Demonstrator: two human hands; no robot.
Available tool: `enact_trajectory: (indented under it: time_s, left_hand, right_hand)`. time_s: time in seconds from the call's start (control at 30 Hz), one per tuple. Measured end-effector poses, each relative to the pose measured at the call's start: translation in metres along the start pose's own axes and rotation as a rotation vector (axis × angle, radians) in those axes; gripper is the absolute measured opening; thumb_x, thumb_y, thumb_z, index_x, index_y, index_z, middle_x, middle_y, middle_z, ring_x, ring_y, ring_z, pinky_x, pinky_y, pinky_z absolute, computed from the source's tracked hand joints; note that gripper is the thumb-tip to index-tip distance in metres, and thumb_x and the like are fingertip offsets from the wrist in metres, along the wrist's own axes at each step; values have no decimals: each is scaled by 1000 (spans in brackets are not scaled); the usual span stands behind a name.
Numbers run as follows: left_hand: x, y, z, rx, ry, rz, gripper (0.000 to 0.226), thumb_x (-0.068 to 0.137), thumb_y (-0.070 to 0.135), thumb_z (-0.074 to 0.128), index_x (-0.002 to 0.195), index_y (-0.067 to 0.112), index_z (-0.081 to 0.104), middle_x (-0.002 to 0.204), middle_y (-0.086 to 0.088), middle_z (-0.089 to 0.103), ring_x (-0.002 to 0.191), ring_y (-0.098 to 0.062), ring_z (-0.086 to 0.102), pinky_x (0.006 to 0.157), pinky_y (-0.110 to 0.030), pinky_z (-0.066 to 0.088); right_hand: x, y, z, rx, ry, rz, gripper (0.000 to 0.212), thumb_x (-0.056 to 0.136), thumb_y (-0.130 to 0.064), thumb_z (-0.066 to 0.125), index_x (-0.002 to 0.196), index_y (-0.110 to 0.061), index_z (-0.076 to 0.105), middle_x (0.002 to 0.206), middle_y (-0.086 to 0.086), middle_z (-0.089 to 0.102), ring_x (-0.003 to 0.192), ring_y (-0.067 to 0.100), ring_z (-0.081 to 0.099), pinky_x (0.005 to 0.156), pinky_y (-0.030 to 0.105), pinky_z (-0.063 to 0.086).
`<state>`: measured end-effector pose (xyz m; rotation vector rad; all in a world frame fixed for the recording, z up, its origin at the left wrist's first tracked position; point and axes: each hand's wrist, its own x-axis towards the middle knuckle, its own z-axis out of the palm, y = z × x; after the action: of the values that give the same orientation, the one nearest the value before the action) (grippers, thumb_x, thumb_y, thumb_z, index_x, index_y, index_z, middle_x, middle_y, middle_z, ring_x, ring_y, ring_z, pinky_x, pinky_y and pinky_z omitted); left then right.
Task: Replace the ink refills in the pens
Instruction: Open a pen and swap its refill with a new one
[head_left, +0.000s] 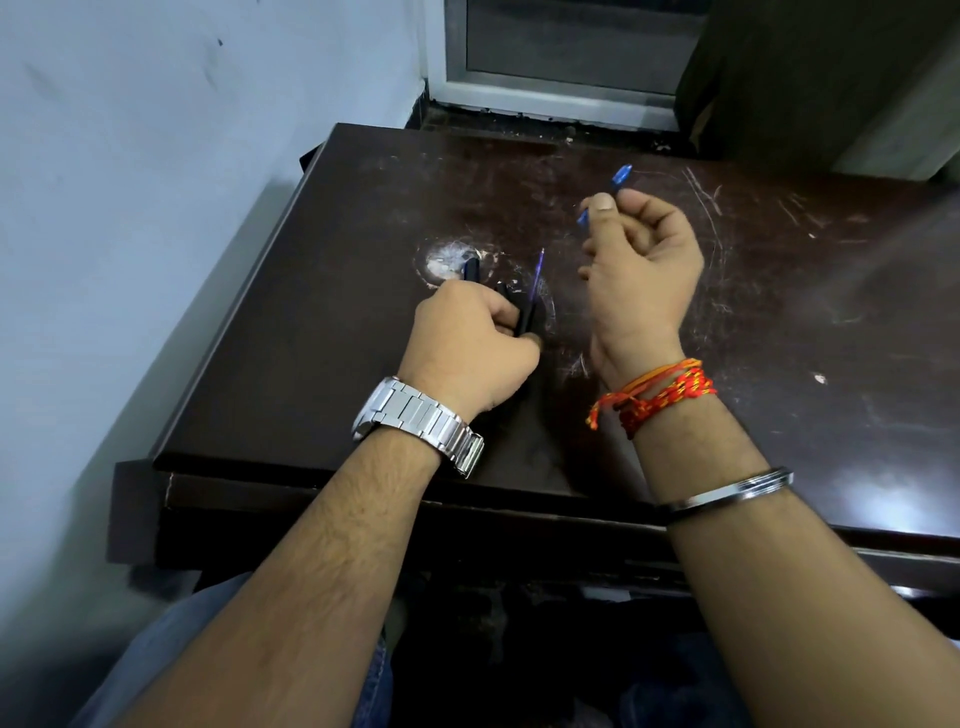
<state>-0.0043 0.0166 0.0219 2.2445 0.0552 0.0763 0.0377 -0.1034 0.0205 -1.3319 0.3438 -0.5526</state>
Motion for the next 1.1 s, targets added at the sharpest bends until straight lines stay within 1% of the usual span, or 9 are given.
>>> enact_trajectory:
  time_s: [0.07, 0.2, 0.3, 0.4, 0.5, 0.77, 0.83, 0.97, 1.1]
  left_hand:
    - [2, -1, -2, -25, 75, -13, 22, 69, 22, 78, 53, 22, 62, 51, 13, 64, 60, 10, 58, 46, 3, 34]
    - [8, -5, -7, -15, 216, -61, 17, 67, 21, 77, 59, 11, 65, 55, 2, 65, 61, -7, 61, 48, 0, 38]
    - [10, -9, -7, 4, 217, -84, 15, 67, 21, 77, 66, 8, 70, 55, 0, 66, 56, -12, 62, 45, -3, 38]
    - [10, -10, -6, 14, 214, -84, 19, 67, 23, 77, 69, 6, 70, 58, -4, 68, 59, -16, 63, 46, -8, 40]
    - [10, -10, -5, 17, 205, -83, 20, 66, 24, 77, 68, 6, 70, 56, -2, 66, 57, -14, 61, 46, -8, 39]
    - [10, -9, -5, 10, 173, -84, 18, 68, 22, 77, 65, 6, 69, 51, 1, 64, 52, -12, 59, 45, -6, 38]
    - [9, -10, -4, 6, 173, -78, 18, 67, 22, 77, 66, 6, 69, 53, -3, 65, 56, -14, 59, 47, -7, 40]
    - [9, -9, -3, 13, 178, -65, 20, 67, 24, 77, 67, 5, 70, 58, -6, 68, 59, -17, 61, 48, -10, 41]
    - [9, -9, -3, -15, 171, -60, 19, 68, 23, 78, 67, 6, 70, 58, -6, 68, 66, -9, 59, 49, -1, 38]
  right_hand:
    - [1, 4, -3, -191, -56, 37, 13, 84, -16, 75, 80, -21, 64, 71, 0, 70, 62, 10, 62, 69, 36, 57]
    - [-3, 17, -5, -525, -217, 110, 15, 78, -20, 79, 67, -21, 69, 67, 4, 72, 59, 16, 67, 73, 44, 62]
    - [-6, 20, -4, -728, -309, 40, 10, 76, -25, 79, 68, -21, 74, 65, -1, 71, 68, 17, 71, 72, 33, 60]
    - [-9, 17, -3, -841, -349, -34, 7, 78, -26, 77, 77, -19, 79, 68, -3, 69, 77, 13, 69, 67, 19, 46]
    - [-11, 13, -3, -869, -373, -42, 8, 80, -26, 75, 78, -19, 79, 71, -3, 69, 81, 12, 68, 66, 16, 41]
    - [-14, 10, -3, -871, -312, -14, 17, 81, -27, 69, 68, -18, 75, 64, -5, 68, 69, 9, 64, 54, 14, 41]
    - [-13, 10, -3, -857, -290, -16, 22, 83, -29, 67, 68, -15, 75, 61, -8, 67, 67, 10, 64, 58, 18, 42]
    - [-9, 9, -2, -768, -220, 44, 24, 83, -33, 64, 70, -16, 74, 59, -12, 65, 61, 1, 60, 52, 15, 41]
    - [-4, 7, -4, -726, -173, 118, 28, 84, -34, 61, 67, -15, 72, 55, -8, 67, 54, 5, 63, 48, 16, 44]
